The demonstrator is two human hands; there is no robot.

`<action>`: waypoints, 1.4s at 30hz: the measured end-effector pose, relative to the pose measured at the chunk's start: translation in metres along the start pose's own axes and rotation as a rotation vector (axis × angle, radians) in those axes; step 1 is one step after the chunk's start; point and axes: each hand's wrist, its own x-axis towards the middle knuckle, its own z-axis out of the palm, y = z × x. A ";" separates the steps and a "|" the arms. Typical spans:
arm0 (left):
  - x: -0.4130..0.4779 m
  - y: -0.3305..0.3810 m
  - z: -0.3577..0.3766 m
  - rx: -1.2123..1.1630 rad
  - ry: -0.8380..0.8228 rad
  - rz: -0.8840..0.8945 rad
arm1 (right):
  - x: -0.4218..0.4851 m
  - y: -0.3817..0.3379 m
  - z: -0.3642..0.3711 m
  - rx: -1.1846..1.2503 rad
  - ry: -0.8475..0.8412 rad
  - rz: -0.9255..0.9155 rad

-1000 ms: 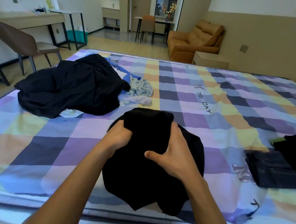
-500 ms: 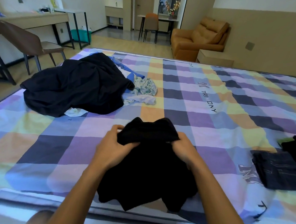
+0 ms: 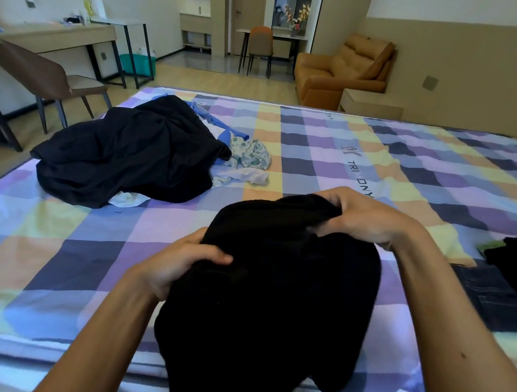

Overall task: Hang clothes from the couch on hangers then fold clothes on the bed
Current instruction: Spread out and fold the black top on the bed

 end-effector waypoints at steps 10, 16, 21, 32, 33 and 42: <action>-0.011 0.025 0.032 -0.367 0.126 0.145 | -0.028 -0.032 0.049 0.396 0.483 -0.289; -0.006 0.027 0.040 -0.348 0.128 0.208 | -0.030 -0.036 0.053 0.328 0.399 -0.115; -0.009 0.036 0.032 -0.548 0.071 0.313 | -0.017 -0.007 0.041 0.280 0.702 -0.080; 0.002 0.037 0.033 -0.464 0.074 0.244 | -0.048 -0.072 0.040 0.145 0.576 -0.310; 0.002 0.038 0.036 -0.436 0.053 0.235 | -0.046 -0.078 0.048 0.069 0.428 -0.242; 0.015 0.095 0.016 0.029 0.263 0.280 | -0.012 -0.078 -0.008 1.071 0.655 -0.148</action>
